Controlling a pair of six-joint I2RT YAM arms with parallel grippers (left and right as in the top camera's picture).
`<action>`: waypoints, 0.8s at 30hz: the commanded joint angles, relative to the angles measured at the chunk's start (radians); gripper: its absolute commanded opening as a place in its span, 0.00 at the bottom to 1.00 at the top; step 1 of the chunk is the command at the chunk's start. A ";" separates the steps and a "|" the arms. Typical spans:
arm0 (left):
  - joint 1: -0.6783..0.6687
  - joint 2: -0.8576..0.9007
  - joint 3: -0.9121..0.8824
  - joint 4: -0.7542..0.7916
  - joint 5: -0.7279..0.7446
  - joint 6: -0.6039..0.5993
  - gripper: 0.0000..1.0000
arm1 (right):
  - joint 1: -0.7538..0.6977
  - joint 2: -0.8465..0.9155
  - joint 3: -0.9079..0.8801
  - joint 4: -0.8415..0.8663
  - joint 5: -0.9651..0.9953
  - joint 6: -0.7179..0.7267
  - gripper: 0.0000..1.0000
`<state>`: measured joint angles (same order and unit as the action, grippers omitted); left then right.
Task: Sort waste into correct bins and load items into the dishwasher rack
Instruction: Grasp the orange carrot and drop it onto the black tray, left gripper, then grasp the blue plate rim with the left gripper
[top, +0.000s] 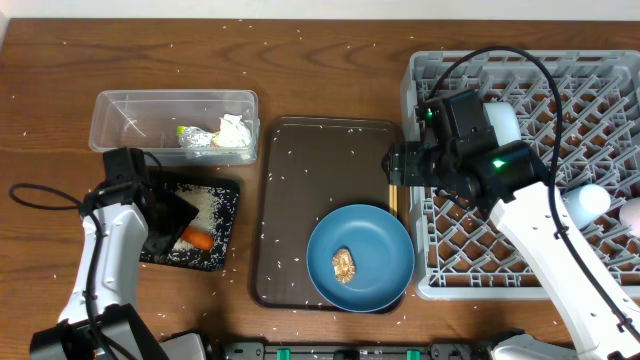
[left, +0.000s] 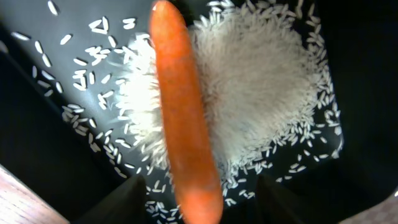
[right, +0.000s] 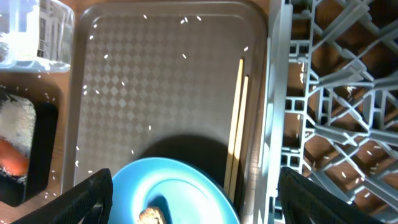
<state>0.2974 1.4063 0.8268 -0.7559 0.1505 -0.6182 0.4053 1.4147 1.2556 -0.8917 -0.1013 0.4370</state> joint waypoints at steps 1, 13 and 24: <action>0.003 -0.010 0.005 -0.013 -0.005 0.058 0.62 | 0.006 0.000 0.005 -0.012 -0.004 0.006 0.78; -0.185 -0.195 0.143 -0.164 0.114 0.312 0.66 | -0.035 0.000 0.005 -0.018 0.066 0.131 0.83; -0.711 -0.127 0.139 -0.151 0.063 0.441 0.62 | -0.201 0.000 0.005 -0.021 -0.051 0.167 0.87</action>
<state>-0.3397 1.2339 0.9607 -0.9119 0.2409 -0.2432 0.2276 1.4147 1.2556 -0.9089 -0.0990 0.5961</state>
